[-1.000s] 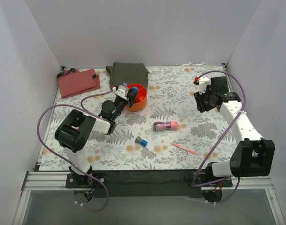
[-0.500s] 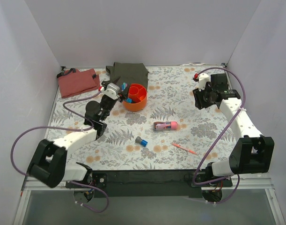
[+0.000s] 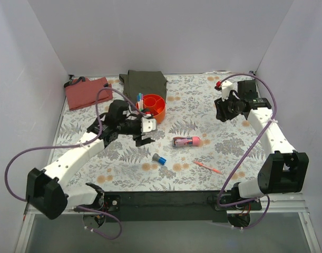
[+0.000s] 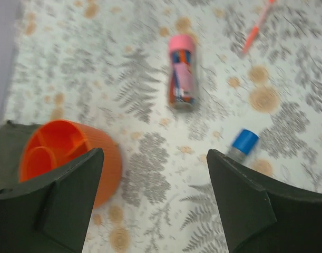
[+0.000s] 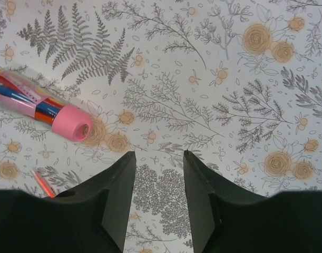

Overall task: Sort the stationery into containers
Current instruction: Place the pen in the storage box, then pick up the stationery from the center of the board.

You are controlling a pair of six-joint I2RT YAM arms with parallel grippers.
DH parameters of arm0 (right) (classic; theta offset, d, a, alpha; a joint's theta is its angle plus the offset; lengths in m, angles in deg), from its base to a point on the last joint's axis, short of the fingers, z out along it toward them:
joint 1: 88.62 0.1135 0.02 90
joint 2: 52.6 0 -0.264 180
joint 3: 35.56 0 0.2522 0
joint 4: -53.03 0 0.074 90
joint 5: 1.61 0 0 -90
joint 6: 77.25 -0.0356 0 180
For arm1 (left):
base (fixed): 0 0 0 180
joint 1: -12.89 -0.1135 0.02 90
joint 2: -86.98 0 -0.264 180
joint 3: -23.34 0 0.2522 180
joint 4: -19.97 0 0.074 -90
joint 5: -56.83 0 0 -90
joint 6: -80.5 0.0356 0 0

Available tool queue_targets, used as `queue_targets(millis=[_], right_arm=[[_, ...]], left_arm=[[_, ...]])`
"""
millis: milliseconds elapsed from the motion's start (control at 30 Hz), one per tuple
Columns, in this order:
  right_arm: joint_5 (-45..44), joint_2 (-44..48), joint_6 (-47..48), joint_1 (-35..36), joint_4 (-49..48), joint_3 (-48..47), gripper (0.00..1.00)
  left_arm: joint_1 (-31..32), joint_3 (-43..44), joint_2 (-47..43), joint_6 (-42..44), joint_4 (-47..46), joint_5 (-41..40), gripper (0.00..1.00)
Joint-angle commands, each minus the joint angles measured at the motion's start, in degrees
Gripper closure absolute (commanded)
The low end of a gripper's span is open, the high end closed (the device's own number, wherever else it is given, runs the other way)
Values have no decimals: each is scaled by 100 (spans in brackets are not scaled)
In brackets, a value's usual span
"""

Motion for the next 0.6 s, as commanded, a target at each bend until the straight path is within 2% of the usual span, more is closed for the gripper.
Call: queue_targets(millis=[0,100,233,267,300,333,400,467,567], right_arm=[[409,144,739,21,369,117,49],[514,337,925,21,361,486,46],[787,584,1048,12,413,1013,41],[831,628,1074,12,431,1188,40],[901,715,1118,12,440,1277,39],[919,751,1118,12,431,1339,39],[963,804,1110,12,379,1462,36],[850,839,961,12,265,1489,24],[743,848,837,12,71,1437,22]], left_arm=[[584,609,698,1062,1977,-209,20],[1033,1074,1278,1036,2390,-412,20],[1323,2014,2183,922,3189,-421,29],[1341,2260,2568,817,3556,-465,36],[1368,2584,2746,790,3725,-543,39],[1420,2709,2904,755,3840,-596,40],[1491,2824,3283,754,4122,-789,39],[1614,2799,3450,746,4088,-886,39],[1824,2535,3468,570,3676,-1141,37]])
